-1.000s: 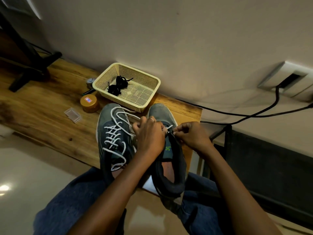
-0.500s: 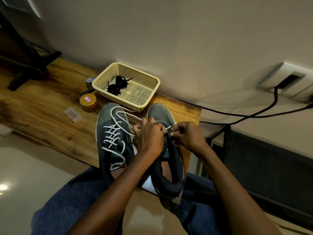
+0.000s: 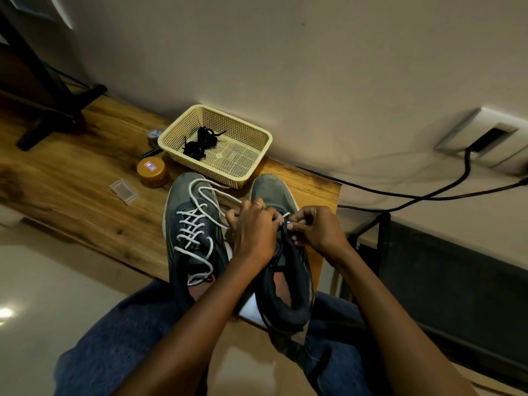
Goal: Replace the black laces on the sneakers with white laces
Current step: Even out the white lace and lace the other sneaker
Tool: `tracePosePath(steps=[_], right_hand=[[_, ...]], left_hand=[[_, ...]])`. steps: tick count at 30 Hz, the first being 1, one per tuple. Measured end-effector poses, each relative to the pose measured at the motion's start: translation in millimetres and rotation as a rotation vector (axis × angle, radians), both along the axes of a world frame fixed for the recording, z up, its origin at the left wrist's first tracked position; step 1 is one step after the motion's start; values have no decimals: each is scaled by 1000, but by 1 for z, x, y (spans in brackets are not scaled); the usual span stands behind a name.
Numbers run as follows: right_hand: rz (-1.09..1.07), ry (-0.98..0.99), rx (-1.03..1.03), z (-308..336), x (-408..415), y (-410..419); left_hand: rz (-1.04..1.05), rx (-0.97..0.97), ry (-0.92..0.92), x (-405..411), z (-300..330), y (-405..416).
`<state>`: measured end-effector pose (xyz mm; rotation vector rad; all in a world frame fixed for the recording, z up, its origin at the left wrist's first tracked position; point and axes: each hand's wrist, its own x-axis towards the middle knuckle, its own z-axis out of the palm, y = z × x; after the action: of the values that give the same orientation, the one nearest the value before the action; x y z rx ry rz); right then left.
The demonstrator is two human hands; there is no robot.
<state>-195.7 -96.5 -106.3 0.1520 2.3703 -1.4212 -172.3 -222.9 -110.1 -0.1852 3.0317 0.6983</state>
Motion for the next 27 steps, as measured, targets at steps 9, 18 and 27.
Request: tracePosePath(steps=[9, 18, 27], right_hand=[[-183, -187, -104, 8, -6, 3], [25, 8, 138, 12, 0, -1], [-140, -53, -16, 20, -7, 14]], left_hand=[[-32, -17, 34, -3, 5, -13], [-22, -6, 58, -3, 3, -11], [71, -9, -21, -9, 12, -28]])
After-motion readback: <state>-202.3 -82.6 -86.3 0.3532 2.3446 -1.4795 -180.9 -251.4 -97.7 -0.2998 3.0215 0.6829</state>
